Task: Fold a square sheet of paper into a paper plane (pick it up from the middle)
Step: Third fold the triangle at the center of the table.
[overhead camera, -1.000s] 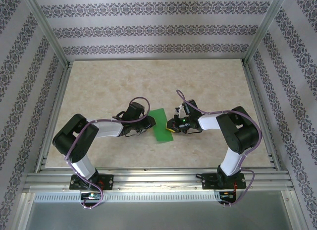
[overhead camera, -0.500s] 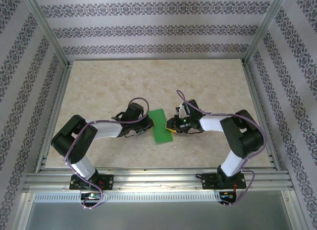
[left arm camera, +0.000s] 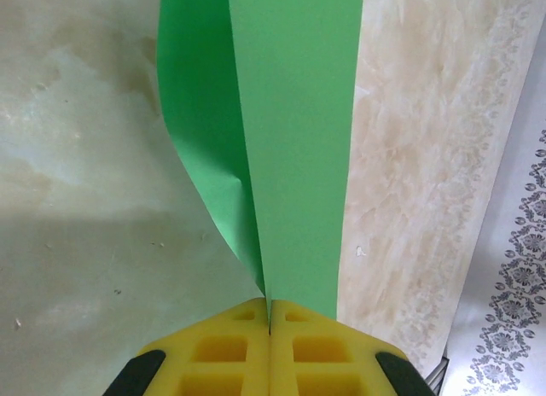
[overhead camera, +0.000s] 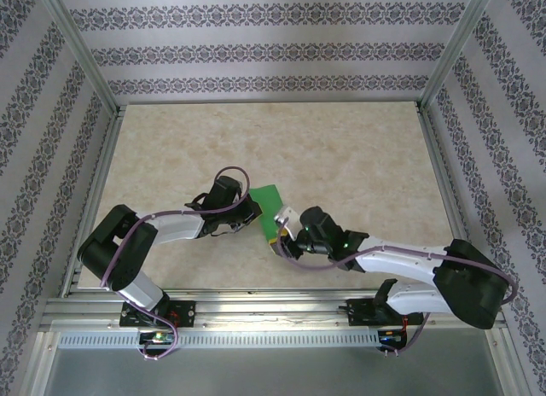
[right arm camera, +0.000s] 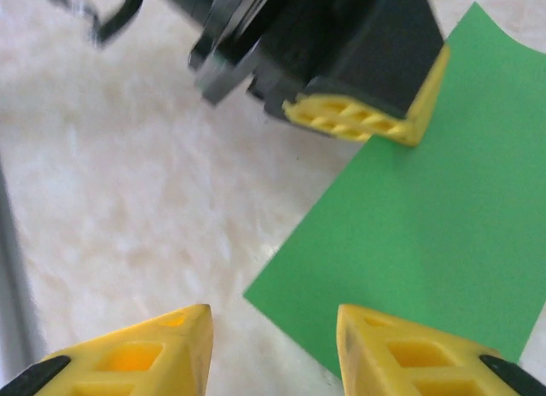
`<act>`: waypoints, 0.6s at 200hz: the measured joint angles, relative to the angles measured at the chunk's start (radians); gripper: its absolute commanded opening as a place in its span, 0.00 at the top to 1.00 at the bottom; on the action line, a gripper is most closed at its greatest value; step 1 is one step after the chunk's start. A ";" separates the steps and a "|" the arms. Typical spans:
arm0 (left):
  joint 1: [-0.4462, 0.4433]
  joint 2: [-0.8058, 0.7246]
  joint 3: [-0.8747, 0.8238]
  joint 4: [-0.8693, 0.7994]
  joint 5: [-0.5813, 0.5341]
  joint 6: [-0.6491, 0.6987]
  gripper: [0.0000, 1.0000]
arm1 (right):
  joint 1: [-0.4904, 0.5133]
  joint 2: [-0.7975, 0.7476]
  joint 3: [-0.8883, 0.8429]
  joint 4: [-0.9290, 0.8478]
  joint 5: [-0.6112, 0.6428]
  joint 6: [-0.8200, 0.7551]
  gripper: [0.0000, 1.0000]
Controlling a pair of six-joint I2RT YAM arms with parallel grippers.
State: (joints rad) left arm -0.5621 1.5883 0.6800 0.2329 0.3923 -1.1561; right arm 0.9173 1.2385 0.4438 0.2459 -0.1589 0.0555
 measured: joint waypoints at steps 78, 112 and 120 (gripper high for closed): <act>0.002 0.000 0.000 0.000 0.001 -0.005 0.93 | 0.201 0.100 -0.030 0.155 0.291 -0.338 0.51; 0.002 0.000 0.000 0.000 0.001 -0.005 0.93 | 0.211 0.162 -0.030 0.202 0.408 -0.401 0.51; 0.002 0.000 0.000 0.000 0.001 -0.006 0.93 | 0.211 0.172 -0.030 0.216 0.422 -0.411 0.51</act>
State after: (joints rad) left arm -0.5606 1.5883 0.6800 0.2325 0.3935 -1.1618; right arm 1.1286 1.4101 0.4137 0.4622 0.2626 -0.3557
